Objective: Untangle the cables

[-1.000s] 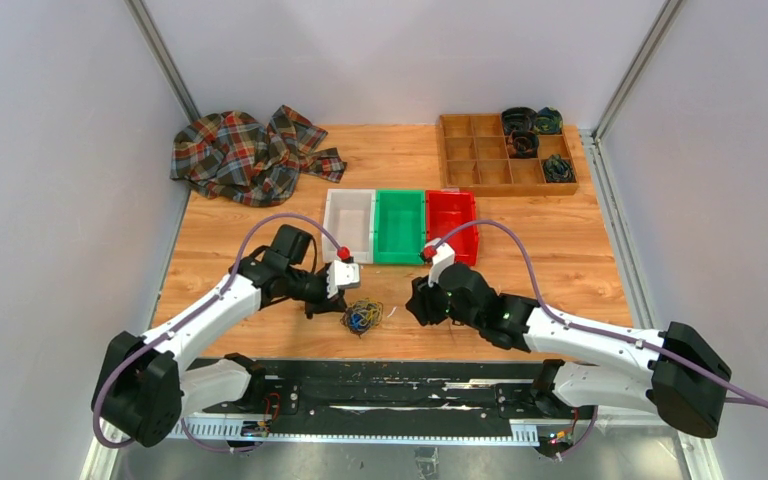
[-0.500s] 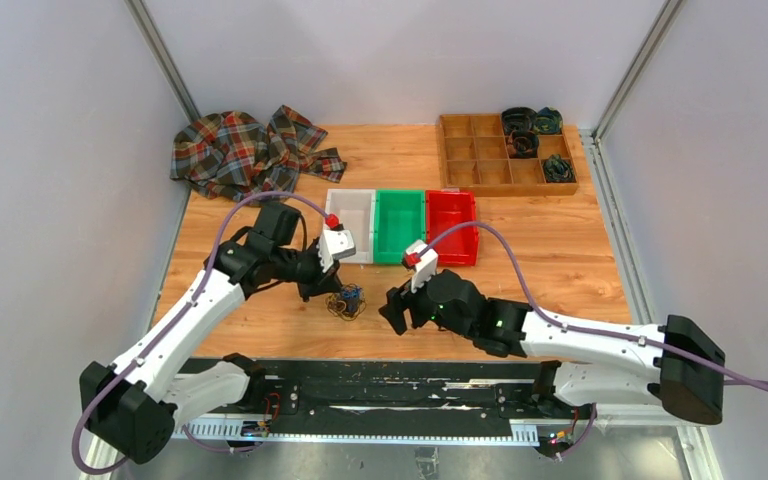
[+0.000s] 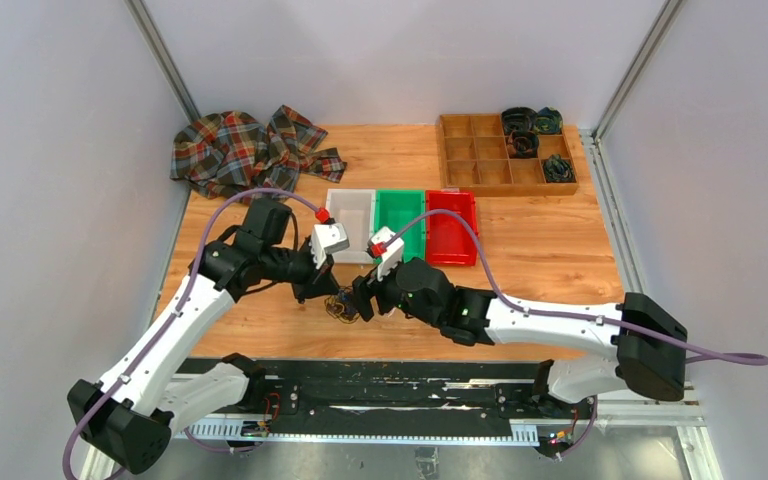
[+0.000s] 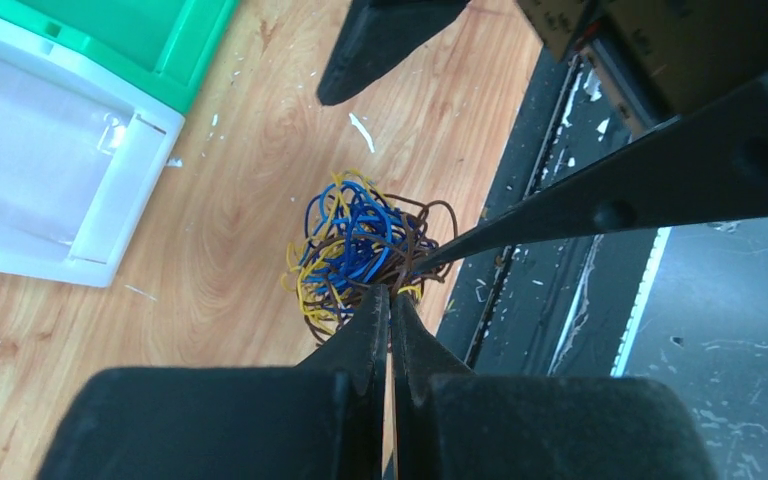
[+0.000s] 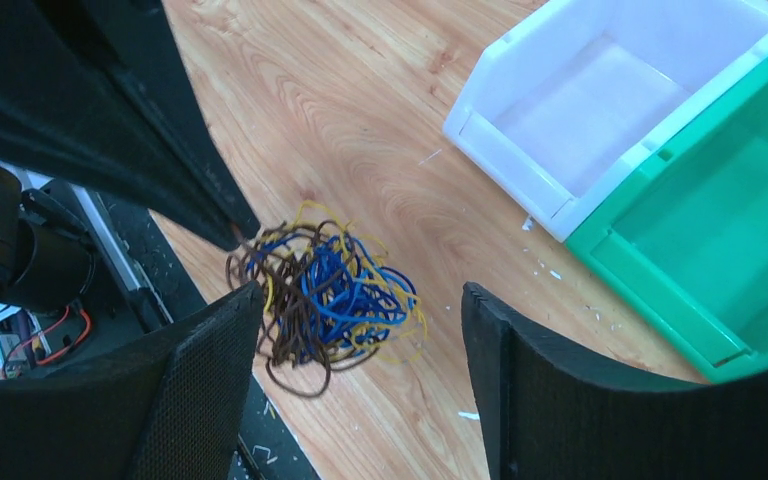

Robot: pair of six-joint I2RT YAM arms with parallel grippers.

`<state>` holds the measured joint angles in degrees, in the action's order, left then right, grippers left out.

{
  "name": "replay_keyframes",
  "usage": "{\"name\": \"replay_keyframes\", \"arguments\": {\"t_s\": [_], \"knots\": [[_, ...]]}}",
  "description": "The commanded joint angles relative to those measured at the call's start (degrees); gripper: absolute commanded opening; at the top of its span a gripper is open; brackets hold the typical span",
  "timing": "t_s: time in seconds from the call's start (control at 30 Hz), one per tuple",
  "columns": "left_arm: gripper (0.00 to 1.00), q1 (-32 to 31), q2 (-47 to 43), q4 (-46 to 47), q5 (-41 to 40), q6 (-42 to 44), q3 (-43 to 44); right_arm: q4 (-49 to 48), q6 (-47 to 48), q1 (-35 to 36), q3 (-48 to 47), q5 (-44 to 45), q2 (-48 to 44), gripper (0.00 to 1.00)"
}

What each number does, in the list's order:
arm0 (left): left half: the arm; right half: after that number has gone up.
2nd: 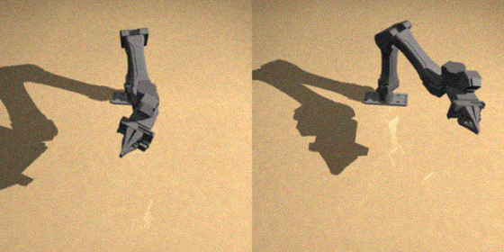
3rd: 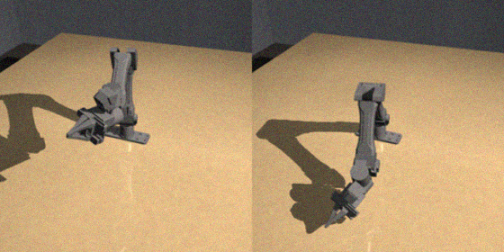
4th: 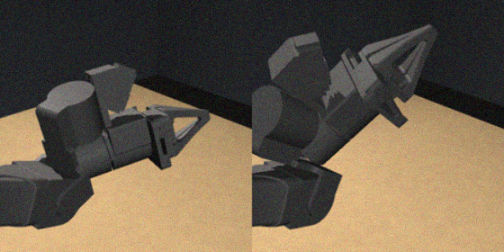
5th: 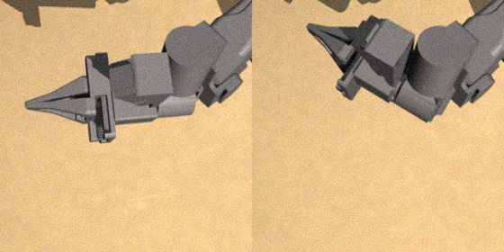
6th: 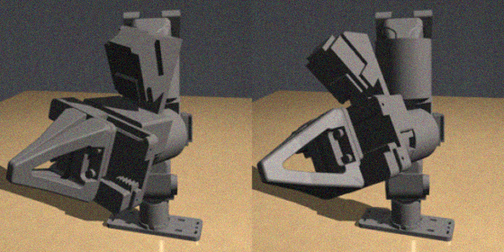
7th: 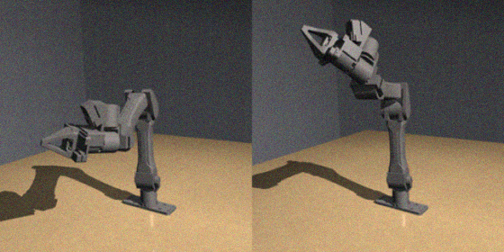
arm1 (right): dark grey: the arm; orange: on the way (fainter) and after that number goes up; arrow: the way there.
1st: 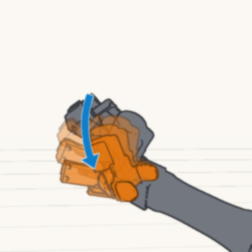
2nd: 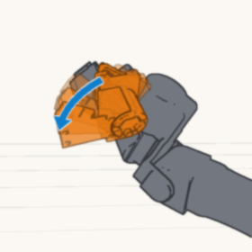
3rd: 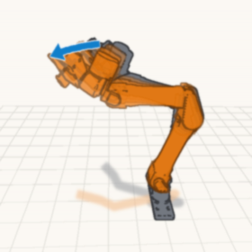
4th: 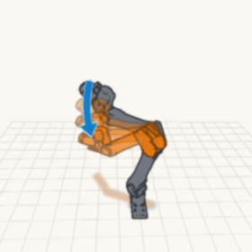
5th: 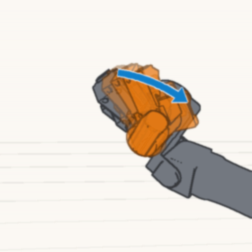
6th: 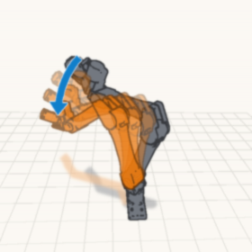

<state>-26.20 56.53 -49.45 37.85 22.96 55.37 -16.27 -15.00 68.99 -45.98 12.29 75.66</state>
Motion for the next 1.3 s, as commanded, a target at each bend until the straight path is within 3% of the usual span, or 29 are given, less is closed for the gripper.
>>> {"name": "replay_keyframes", "arguments": {"t_s": [0.0, 0.37, 0.6, 0.87, 1.27], "knots": [[0.01, -0.49, -1.40, -1.36, 3.84, -2.76, 2.72, -3.84, 1.50, 0.79, -2.60, 3.00, 2.07, 0.72], [0.01, -0.48, -1.80, -3.38, 12.36, -5.94, 7.10, -18.88, 1.84, 0.73, 1.76, 6.16, 5.16, 0.70], [0.01, -0.58, -1.22, -3.42, 14.58, -7.48, 10.58, -20.54, -1.19, 0.77, 4.64, 6.65, 6.31, 0.68], [0.01, -0.48, -0.49, -3.37, 15.53, -7.99, 15.23, -21.98, -4.05, 0.73, 14.28, 11.85, 4.45, 0.66], [0.01, -0.45, 0.54, -4.14, 6.85, -4.16, 24.75, -24.63, -9.64, 0.71, 25.57, 16.86, 3.80, 0.66]]}}
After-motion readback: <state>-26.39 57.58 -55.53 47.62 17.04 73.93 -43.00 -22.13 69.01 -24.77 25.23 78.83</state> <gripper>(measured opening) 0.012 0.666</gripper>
